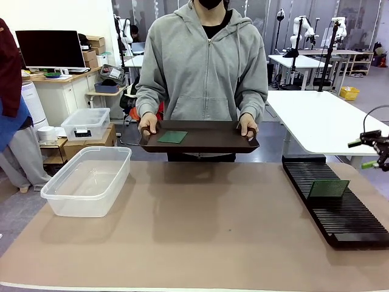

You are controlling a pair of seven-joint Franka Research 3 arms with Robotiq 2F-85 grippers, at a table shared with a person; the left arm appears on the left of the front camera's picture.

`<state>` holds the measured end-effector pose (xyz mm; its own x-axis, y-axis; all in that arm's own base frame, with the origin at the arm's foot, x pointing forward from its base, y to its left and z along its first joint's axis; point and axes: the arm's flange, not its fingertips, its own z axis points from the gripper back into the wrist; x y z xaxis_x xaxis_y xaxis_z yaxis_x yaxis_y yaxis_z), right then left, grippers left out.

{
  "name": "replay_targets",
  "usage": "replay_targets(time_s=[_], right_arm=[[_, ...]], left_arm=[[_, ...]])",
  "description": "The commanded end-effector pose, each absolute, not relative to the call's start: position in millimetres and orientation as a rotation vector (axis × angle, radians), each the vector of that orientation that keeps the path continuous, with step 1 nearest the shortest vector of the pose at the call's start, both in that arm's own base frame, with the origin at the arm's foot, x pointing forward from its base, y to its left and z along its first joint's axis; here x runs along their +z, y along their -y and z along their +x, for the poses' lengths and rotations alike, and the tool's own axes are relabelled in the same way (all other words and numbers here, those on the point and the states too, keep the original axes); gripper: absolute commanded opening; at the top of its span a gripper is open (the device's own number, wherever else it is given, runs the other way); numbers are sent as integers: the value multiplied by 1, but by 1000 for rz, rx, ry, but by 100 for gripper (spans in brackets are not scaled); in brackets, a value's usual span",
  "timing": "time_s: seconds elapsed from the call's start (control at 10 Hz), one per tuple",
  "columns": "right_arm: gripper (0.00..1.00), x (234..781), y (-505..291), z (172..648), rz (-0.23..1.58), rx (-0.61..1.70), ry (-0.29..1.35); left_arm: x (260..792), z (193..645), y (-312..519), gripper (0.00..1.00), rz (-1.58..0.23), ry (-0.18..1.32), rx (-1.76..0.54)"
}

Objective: Sort PCBs into racks and boxes based on the side picked up.
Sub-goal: Pick up the Blank PCB handed by the Human.

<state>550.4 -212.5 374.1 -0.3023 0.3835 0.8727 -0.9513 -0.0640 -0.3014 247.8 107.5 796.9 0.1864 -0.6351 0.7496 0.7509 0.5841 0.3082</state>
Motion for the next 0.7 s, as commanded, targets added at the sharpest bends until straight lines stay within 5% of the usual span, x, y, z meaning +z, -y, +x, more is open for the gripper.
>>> replay_targets(time_s=[0.0,0.4,0.6], right_arm=[[100,453,195,522,646,1805,1079],[100,611,151,479,404,1861,899],[100,674,129,449,328,1675,818]], left_arm=[[795,248,-107,100,-149,983,-995],[795,248,-107,100,-149,983,-995],[795,248,-107,100,-149,983,-995]])
